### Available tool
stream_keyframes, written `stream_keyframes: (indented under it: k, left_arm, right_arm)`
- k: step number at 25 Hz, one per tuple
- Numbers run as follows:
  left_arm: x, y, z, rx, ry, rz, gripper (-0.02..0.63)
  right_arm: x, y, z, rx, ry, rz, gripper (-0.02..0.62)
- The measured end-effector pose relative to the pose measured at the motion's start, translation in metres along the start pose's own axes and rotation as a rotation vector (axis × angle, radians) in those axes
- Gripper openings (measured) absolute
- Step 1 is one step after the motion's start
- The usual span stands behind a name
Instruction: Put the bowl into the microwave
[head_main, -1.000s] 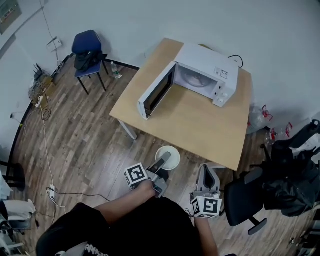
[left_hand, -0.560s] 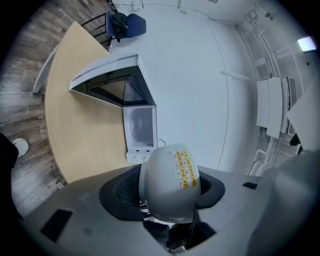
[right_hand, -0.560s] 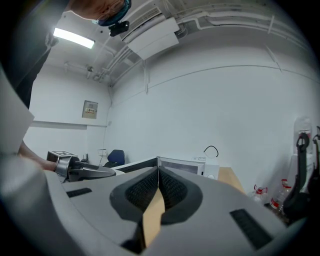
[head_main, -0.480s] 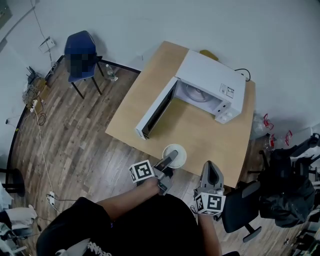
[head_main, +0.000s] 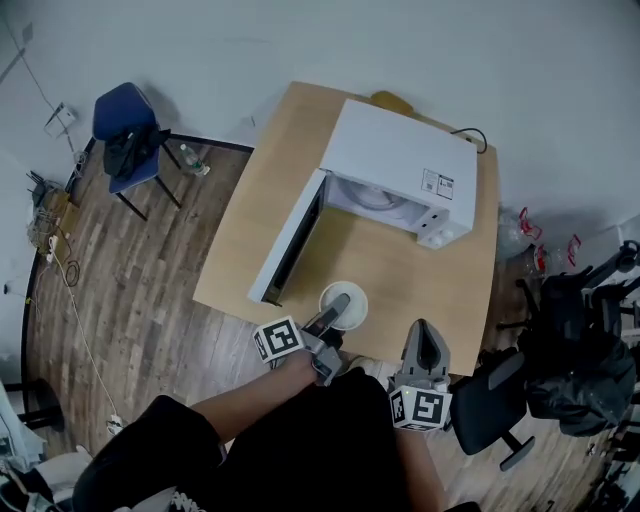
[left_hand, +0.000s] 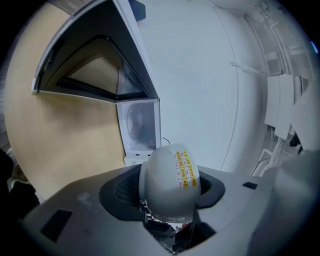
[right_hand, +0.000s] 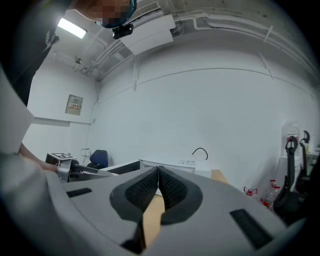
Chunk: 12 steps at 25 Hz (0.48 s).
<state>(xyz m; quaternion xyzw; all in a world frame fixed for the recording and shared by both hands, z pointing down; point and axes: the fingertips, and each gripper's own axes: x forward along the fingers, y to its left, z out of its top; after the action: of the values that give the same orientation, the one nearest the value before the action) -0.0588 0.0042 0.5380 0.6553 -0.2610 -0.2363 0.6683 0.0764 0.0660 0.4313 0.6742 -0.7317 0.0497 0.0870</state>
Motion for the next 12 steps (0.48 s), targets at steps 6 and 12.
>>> stream_keyframes:
  k: [6, 12]
  left_arm:
    - [0.033, 0.015, 0.011, -0.009, -0.021, 0.026, 0.225]
    - [0.072, 0.027, 0.033, 0.01, -0.066, 0.046, 0.225]
  right_arm:
    - [0.021, -0.019, -0.012, 0.044, 0.016, 0.005, 0.061]
    - [0.052, -0.031, -0.012, 0.054, 0.006, 0.054, 0.061]
